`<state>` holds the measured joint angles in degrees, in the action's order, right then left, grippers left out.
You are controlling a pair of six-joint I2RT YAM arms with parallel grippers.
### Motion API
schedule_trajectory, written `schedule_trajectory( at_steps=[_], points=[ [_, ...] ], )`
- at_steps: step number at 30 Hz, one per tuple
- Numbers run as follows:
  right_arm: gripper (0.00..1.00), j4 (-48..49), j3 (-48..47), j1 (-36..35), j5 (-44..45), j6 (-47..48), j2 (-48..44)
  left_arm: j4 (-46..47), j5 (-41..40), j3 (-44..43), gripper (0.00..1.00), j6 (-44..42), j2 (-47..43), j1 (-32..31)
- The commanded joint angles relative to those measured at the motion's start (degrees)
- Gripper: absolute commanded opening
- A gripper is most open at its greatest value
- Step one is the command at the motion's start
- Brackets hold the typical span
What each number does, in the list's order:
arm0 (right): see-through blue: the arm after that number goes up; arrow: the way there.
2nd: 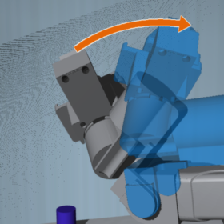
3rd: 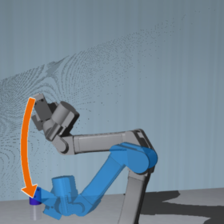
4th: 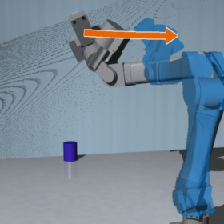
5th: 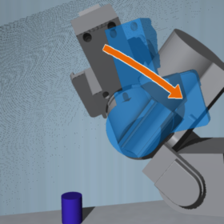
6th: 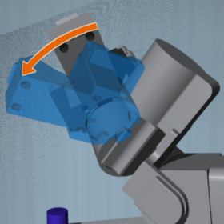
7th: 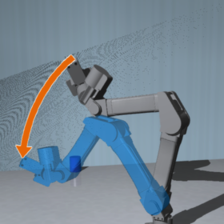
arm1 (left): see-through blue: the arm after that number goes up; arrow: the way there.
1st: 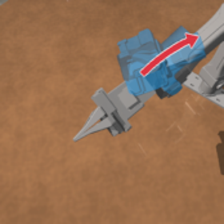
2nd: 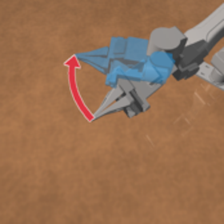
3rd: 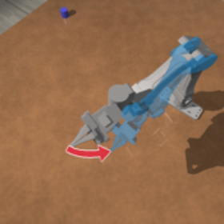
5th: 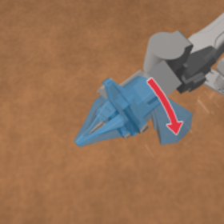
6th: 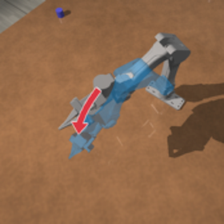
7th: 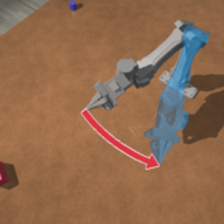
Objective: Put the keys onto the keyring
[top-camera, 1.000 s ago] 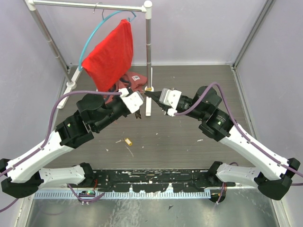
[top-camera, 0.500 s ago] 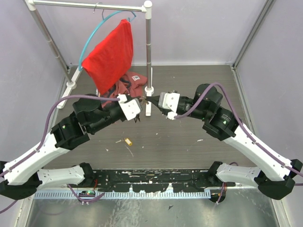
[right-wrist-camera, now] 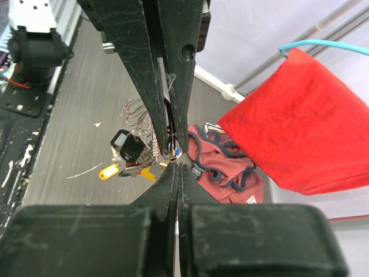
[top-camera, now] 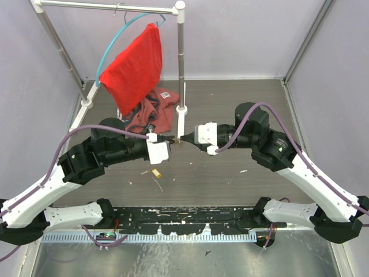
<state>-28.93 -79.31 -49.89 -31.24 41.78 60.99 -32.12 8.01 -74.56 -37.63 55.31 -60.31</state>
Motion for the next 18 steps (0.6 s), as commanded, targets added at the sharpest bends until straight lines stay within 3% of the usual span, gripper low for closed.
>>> schedule_trajectory(
  at_steps=[1,18],
  points=[
    [0.01,-3.59,-3.02,0.93,1.17,1.42,-1.92,-5.44,7.72,-0.48,0.00,-2.71,-1.37,-0.29],
    [0.02,-8.45,-2.64,0.93,-1.66,-0.07,-0.93,-8.49,17.67,-0.80,0.00,-4.47,-0.08,-0.26]
  ],
)
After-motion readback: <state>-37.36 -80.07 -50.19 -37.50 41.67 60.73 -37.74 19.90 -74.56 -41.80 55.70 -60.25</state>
